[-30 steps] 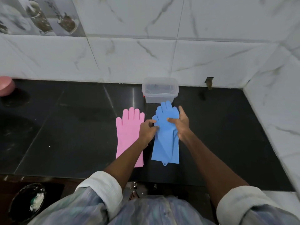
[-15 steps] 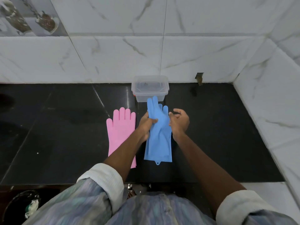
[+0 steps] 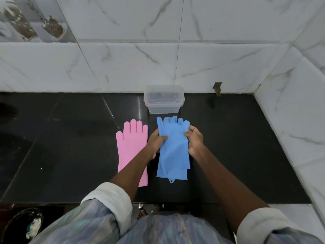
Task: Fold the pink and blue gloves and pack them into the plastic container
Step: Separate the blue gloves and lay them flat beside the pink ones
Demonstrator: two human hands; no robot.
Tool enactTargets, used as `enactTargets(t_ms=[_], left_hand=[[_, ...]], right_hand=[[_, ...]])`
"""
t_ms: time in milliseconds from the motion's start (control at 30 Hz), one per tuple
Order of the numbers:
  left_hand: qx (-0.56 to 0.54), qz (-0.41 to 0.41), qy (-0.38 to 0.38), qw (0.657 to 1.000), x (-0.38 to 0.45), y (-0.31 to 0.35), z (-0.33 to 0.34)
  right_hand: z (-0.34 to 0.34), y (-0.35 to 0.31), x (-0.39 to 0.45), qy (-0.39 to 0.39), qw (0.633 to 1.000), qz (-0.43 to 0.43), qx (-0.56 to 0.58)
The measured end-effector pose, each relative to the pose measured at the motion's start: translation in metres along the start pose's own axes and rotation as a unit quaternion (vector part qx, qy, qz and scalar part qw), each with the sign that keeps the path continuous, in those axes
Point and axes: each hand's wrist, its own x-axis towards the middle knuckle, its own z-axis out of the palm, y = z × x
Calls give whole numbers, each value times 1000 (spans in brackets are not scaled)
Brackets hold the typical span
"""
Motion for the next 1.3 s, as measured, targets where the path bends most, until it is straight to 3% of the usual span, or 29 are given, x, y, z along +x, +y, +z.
enactTargets(t_ms=[200, 300, 400, 633, 767, 933, 1067, 1167, 1300], left_hand=[[120, 86, 26, 989, 5, 13, 5], [175, 22, 23, 984, 10, 10, 7], [208, -60, 26, 976, 8, -3, 4], [132, -101, 68, 984, 8, -7, 5], [39, -143, 71, 986, 8, 1, 7], [96, -90, 88, 987, 1, -11, 4], [51, -92, 86, 991, -13, -26, -1], [27, -68, 66, 995, -22, -36, -6], [81, 1, 10, 997, -37, -51, -15]], right_hand=[[8, -4, 9, 32, 996, -82, -10], [8, -3, 13, 62, 995, -61, -39], [0, 3, 16, 38, 996, 14, -85], [-3, -5, 22, 29, 985, 18, -166], [1, -11, 24, 53, 988, 15, -147], [-9, 9, 15, 92, 985, -1, -146], [-28, 35, -2, 104, 958, -20, -267], [-45, 46, -14, 75, 948, -46, -306], [-62, 47, -28, -12, 938, -60, -342]])
